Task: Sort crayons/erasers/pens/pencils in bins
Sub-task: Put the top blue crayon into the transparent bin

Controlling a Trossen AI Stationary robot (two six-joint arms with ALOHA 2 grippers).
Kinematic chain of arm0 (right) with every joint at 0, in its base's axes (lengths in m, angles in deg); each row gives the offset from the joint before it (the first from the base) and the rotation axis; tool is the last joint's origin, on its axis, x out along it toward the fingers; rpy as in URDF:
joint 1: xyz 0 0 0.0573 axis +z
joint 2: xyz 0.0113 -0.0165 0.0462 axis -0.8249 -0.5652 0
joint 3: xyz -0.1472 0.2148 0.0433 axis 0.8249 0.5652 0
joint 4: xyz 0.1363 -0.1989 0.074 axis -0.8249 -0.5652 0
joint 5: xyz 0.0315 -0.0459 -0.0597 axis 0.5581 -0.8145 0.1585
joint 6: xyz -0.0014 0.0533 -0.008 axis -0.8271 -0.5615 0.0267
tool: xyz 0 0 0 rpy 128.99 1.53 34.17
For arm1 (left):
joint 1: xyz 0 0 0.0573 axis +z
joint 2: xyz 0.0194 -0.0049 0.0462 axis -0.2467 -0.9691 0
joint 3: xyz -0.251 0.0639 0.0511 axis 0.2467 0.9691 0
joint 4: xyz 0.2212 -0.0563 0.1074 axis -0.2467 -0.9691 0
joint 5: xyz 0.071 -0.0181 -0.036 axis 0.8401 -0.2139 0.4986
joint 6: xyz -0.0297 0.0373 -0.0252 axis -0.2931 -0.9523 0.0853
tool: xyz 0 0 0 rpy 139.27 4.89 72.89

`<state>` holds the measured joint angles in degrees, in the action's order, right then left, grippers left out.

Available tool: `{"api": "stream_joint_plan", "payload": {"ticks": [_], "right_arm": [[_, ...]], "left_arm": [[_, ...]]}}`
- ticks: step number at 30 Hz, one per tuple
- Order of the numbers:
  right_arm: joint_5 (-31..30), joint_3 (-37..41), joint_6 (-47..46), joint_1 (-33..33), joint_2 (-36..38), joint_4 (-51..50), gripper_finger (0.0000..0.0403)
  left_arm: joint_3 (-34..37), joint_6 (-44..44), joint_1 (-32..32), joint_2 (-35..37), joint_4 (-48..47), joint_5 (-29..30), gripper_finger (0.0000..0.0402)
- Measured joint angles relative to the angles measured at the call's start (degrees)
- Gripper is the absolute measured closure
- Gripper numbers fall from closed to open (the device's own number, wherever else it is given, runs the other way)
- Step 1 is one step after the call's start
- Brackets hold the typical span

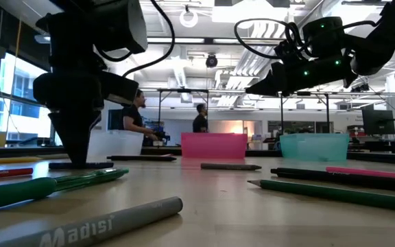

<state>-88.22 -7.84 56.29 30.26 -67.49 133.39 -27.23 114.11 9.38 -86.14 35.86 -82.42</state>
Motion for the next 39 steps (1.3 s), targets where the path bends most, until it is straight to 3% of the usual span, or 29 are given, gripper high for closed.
{"api": "stream_joint_plan", "payload": {"ticks": [11, 17, 22, 32, 39], "right_arm": [[0.0, 0.0, 0.0, 0.0, 0.0, -0.1, 0.0403], [0.0, 0.0, 0.0, 0.0, 0.0, -0.1, 0.0403], [0.0, 0.0, 0.0, 0.0, 0.0, -0.1, 0.0403], [0.0, 0.0, -0.2, 0.0, 0.0, -0.1, 0.0403], [0.0, 0.0, 0.5, 0.0, 0.0, -0.1, 0.0403]], "left_arm": [[-1.5, -1.0, 8.2, 10.9, -8.2, 6.2, 0.0399], [-1.6, -1.9, 17.6, 19.3, -9.8, 9.5, 0.0400], [-2.8, -8.2, 26.7, 23.3, -10.2, 10.4, 0.0400], [-9.0, -22.3, 48.8, 18.8, -9.3, 9.0, 0.0399], [-11.3, -26.4, 57.3, 9.6, -7.8, 5.5, 0.0398]]}}
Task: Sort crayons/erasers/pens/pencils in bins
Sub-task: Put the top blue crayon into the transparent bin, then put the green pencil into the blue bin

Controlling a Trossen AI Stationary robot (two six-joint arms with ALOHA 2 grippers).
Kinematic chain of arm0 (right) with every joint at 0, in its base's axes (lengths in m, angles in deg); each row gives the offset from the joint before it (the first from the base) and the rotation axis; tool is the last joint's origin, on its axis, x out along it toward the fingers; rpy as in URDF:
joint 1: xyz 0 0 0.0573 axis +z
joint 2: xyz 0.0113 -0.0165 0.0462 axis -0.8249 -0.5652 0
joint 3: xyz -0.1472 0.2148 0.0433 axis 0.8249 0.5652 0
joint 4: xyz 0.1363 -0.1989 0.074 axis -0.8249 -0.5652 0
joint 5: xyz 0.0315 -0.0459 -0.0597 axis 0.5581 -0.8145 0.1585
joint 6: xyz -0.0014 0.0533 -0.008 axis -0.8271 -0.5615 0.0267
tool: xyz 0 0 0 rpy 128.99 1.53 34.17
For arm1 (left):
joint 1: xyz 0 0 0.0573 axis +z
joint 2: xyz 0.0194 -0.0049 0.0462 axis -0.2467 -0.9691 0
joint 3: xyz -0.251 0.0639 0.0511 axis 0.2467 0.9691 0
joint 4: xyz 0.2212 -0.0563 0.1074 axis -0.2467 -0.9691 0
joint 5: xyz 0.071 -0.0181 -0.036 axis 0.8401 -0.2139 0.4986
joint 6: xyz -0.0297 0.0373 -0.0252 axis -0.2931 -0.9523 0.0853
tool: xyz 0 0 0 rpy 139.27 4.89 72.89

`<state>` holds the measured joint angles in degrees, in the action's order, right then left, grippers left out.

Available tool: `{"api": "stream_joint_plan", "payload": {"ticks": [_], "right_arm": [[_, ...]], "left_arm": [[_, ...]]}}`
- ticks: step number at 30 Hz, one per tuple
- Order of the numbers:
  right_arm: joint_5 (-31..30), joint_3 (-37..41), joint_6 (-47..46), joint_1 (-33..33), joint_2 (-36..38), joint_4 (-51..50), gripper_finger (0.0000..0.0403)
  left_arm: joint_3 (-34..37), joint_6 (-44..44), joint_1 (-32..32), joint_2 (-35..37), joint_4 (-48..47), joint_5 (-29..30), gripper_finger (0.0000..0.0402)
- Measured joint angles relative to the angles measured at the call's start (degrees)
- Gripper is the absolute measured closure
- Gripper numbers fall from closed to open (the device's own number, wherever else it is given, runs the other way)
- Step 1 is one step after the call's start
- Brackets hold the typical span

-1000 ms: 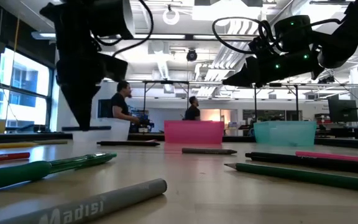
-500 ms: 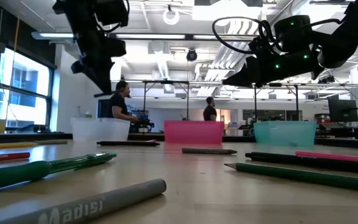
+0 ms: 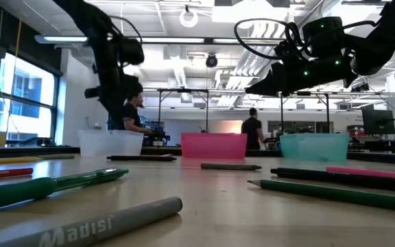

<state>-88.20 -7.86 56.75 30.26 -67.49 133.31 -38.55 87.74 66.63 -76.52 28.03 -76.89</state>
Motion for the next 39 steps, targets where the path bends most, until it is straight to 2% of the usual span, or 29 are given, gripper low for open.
{"api": "stream_joint_plan", "payload": {"ticks": [8, 15, 24, 39], "right_arm": [[0.0, 0.0, 0.4, 0.0, 0.0, -0.2, 0.0403], [0.0, 0.0, 0.4, 0.0, 0.0, -0.2, 0.0403], [0.0, 0.0, 0.4, 0.0, 0.0, -0.4, 0.0403], [0.0, 0.0, 0.6, 0.0, 0.0, -0.4, 0.0403]], "left_arm": [[-3.7, -1.7, 4.3, -10.0, 1.1, 0.0, 0.0398], [-6.6, -2.8, 6.0, -15.6, 1.2, 0.0, 0.0398], [-6.9, -2.8, 7.4, -18.6, 1.4, 0.6, 0.0393], [-6.9, -3.1, 7.3, -18.4, 1.4, 2.0, 0.0340]]}}
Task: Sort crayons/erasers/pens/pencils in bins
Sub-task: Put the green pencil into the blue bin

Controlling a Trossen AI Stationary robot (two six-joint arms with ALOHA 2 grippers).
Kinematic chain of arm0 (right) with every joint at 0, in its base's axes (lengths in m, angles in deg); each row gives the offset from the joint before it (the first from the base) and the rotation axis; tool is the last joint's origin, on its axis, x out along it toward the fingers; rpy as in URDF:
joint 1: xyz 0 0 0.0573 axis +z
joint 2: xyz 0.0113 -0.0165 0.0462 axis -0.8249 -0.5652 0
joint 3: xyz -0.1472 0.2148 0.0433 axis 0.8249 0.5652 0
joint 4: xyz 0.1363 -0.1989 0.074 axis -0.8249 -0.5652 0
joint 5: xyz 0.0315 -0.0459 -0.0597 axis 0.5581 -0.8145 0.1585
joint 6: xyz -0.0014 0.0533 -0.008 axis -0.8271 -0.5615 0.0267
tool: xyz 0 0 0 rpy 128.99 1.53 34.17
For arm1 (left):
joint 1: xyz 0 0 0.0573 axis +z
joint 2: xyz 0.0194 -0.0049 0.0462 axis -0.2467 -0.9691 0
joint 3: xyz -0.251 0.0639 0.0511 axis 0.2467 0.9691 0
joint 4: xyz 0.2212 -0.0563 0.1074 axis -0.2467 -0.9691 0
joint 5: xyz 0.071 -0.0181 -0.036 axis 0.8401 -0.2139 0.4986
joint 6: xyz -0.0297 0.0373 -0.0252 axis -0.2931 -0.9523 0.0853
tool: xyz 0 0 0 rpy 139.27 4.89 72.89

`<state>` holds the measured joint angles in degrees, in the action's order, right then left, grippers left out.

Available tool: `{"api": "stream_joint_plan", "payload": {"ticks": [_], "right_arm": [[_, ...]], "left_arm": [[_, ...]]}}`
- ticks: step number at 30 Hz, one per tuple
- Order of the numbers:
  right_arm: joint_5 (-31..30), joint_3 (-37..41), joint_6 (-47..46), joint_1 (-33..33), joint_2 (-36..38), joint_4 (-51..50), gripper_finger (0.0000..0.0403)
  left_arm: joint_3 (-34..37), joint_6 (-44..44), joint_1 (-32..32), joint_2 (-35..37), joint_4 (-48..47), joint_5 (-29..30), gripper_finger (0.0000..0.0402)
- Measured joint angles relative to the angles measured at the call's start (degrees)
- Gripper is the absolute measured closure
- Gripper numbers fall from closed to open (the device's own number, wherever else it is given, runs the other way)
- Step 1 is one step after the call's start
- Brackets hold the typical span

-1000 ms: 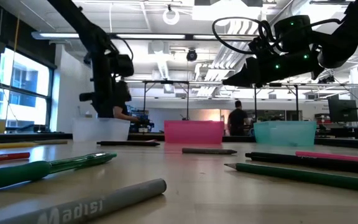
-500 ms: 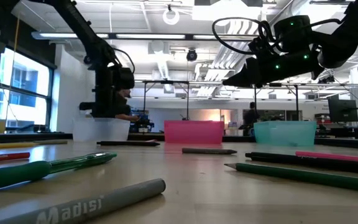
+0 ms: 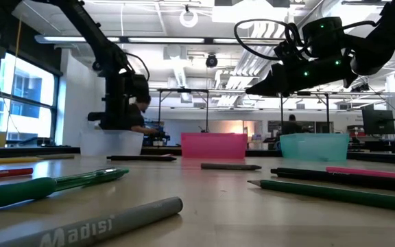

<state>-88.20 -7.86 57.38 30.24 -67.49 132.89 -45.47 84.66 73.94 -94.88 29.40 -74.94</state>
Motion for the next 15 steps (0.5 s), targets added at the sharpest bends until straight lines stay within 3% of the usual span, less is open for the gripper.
{"api": "stream_joint_plan", "payload": {"ticks": [8, 15], "right_arm": [[0.0, 0.0, 0.0, 0.0, 0.0, 0.0, 0.0403], [0.0, 0.0, 0.1, 0.0, 0.0, 0.0, 0.0403]], "left_arm": [[0.3, -1.5, -2.5, 7.9, 0.8, 2.8, 0.0363], [7.2, -3.0, -10.0, 20.7, 9.3, 2.8, 0.0399]]}}
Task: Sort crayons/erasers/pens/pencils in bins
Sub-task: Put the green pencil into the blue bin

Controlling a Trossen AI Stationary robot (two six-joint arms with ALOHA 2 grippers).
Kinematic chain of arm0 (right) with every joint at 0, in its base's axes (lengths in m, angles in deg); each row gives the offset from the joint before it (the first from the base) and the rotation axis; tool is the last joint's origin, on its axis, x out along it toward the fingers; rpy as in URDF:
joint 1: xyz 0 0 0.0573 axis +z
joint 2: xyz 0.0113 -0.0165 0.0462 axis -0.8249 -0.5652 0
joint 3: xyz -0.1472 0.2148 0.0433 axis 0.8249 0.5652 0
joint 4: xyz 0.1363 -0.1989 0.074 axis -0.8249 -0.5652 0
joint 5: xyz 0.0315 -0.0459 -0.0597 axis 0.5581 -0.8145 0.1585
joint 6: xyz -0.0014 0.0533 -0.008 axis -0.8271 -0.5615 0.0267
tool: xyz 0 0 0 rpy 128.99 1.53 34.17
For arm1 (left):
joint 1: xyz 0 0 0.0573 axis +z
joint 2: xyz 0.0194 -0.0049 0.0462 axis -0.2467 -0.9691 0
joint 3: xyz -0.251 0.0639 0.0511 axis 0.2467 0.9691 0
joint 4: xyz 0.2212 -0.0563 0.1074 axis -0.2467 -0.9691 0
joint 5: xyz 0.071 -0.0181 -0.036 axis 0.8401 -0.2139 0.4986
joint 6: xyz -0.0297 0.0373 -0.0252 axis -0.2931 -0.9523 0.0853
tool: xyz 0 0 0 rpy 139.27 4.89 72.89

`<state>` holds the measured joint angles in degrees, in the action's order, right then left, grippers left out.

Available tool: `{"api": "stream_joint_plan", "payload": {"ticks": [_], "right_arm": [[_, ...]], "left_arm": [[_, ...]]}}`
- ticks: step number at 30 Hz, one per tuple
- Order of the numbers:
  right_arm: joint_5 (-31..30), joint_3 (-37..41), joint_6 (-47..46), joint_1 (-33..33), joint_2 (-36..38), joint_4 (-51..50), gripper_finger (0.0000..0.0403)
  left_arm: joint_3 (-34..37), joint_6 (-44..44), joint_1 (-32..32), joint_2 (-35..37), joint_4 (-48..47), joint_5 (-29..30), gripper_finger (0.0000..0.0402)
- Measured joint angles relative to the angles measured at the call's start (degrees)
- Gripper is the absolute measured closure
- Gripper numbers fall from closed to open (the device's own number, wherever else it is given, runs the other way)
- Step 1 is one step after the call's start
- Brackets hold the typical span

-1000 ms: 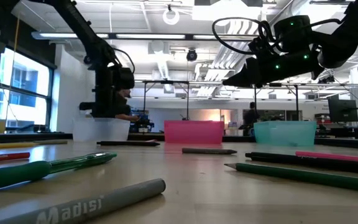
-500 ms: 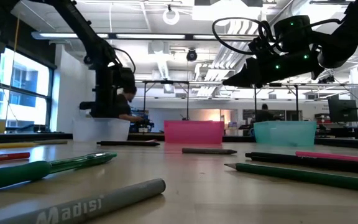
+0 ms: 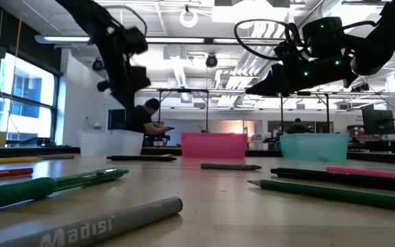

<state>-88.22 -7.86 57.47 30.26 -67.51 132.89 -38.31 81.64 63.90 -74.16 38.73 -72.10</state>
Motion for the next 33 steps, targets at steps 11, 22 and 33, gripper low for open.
{"api": "stream_joint_plan", "payload": {"ticks": [11, 22, 33], "right_arm": [[0.0, 0.0, -1.8, 0.0, 0.0, 0.0, 0.0403], [-0.2, 0.0, -5.5, 3.6, 0.0, -8.1, 0.0403], [-3.9, -0.1, -7.2, 9.7, 0.0, -13.1, 0.0403]], "left_arm": [[19.2, 1.2, -20.1, 22.4, 16.8, 0.0, 0.0401], [37.6, 2.4, -37.1, 39.7, 36.2, -3.6, 0.0401], [48.1, 2.0, -45.9, 50.4, 46.9, -5.0, 0.0401]]}}
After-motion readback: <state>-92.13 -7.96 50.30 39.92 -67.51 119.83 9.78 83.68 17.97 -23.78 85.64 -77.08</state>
